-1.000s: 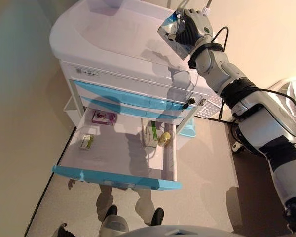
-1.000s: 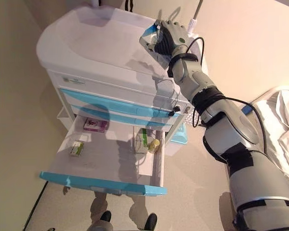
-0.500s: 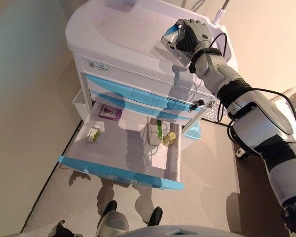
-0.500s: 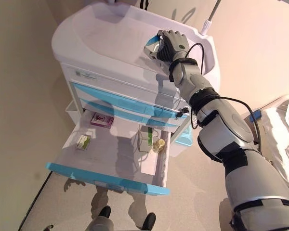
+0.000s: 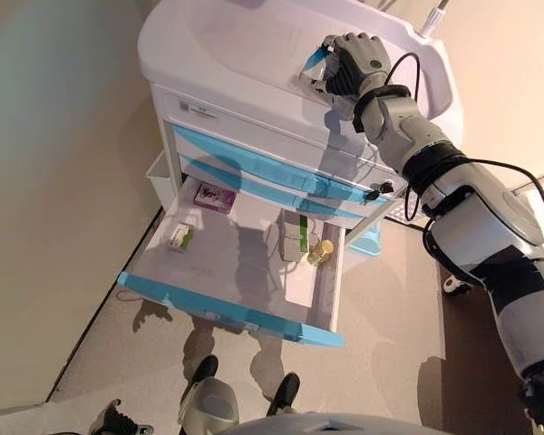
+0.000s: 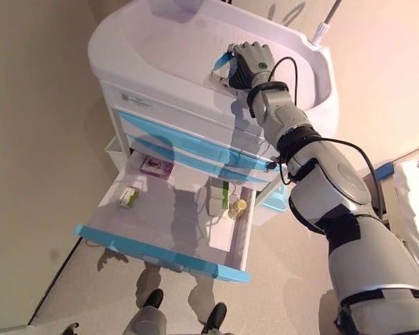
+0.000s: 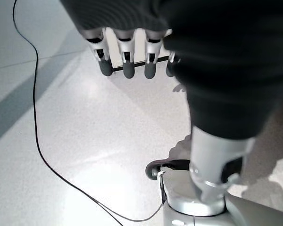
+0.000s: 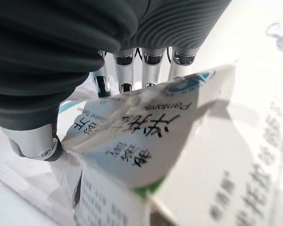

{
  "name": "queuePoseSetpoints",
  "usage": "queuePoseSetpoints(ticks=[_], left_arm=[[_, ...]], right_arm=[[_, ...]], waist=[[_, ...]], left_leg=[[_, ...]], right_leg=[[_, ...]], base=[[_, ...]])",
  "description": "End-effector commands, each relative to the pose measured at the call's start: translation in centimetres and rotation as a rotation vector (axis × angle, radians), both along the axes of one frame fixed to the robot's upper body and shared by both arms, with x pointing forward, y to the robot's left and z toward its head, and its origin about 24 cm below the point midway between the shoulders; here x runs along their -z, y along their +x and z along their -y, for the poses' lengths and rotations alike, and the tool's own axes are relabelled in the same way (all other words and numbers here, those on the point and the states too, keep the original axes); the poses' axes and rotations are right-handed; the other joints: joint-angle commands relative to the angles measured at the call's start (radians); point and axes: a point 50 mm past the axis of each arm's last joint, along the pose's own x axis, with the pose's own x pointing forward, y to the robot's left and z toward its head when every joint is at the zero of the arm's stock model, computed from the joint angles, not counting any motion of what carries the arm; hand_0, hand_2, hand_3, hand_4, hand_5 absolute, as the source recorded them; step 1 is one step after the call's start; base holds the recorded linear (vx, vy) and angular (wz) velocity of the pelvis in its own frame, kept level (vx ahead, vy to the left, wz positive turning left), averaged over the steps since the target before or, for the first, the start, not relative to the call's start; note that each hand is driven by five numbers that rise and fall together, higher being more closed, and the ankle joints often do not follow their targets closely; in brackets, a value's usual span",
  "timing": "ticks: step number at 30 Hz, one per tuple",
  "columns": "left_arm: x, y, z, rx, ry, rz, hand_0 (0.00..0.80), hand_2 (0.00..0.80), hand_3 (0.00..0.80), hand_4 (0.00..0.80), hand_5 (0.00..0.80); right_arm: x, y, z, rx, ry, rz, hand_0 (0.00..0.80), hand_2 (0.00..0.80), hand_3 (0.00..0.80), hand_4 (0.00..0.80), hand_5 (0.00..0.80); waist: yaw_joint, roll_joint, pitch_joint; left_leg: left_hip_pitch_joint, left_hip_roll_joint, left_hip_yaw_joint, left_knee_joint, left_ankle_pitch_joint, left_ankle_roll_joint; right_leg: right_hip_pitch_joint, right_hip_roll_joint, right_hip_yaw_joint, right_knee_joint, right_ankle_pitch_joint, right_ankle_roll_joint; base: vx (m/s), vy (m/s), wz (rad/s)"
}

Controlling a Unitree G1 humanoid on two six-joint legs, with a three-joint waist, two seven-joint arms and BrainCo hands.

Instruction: Open the drawer and pick up the medicine

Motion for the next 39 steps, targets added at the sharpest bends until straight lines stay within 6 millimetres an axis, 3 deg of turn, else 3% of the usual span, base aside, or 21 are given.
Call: queuePoseSetpoints(ticks=[1,21,22,23,24,39], left_arm=[[-0.9,1.4,-1.3,0.0,0.051,0.036,0.0,0.0,0.0,0.0,0.0],[-0.7,1.8,-0.9,-0.012,0.036,0.052,0.0,0.0,0.0,0.0,0.0],[-0.8,2.0,-0.8,-0.013,0.035,0.058,0.0,0.0,0.0,0.0,0.0],[-0.7,2.0,-0.8,-0.013,0.034,0.058,0.0,0.0,0.0,0.0,0.0],[-0.7,2.1,-0.8,-0.011,0.032,0.061,0.0,0.0,0.0,0.0,0.0],[-0.5,3.0,0.1,0.007,0.014,0.079,0.0,0.0,0.0,0.0,0.0]], right_arm=[[-4.7,-0.4,1.7,0.094,-0.071,0.116,0.8,0.8,0.8,0.8,0.8],[-5.6,-0.6,4.4,0.173,0.014,0.132,0.8,0.8,0.8,0.8,0.8],[-5.6,-0.6,4.6,0.184,0.016,0.129,0.11,0.11,0.11,0.11,0.11],[-5.6,-0.6,4.6,0.184,0.016,0.13,0.11,0.11,0.11,0.11,0.11],[-5.6,-0.6,4.7,0.189,0.017,0.131,0.0,0.0,0.0,0.0,0.0],[-5.3,-0.5,4.6,0.195,0.024,0.124,0.0,0.0,0.0,0.0,0.0]], waist=[[0.031,0.001,0.037],[0.028,0.036,0.068],[0.027,0.041,0.073],[0.027,0.042,0.073],[0.026,0.044,0.075],[0.015,0.065,0.078]], left_leg=[[0.006,-0.056,-0.03,-0.077,0.063,0.056],[-0.03,-0.068,-0.042,-0.067,0.072,0.058],[-0.033,-0.069,-0.043,-0.066,0.074,0.058],[-0.033,-0.069,-0.043,-0.066,0.074,0.058],[-0.034,-0.069,-0.042,-0.066,0.074,0.058],[-0.045,-0.075,-0.045,-0.064,0.074,0.06]], right_leg=[[0.061,-0.007,0.014,0.024,-0.015,0.09],[0.036,-0.016,0.003,0.027,-0.009,0.09],[0.034,-0.018,0.001,0.027,-0.007,0.09],[0.034,-0.018,0.001,0.027,-0.007,0.09],[0.032,-0.018,0.0,0.027,-0.007,0.09],[0.023,-0.025,-0.005,0.033,-0.013,0.088]], base=[[-0.018,0.013,0.04],[-0.001,0.002,0.03],[0.0,0.0,0.0],[0.0,0.0,0.0],[0.0,0.0,0.0],[0.0,0.0,0.0]])
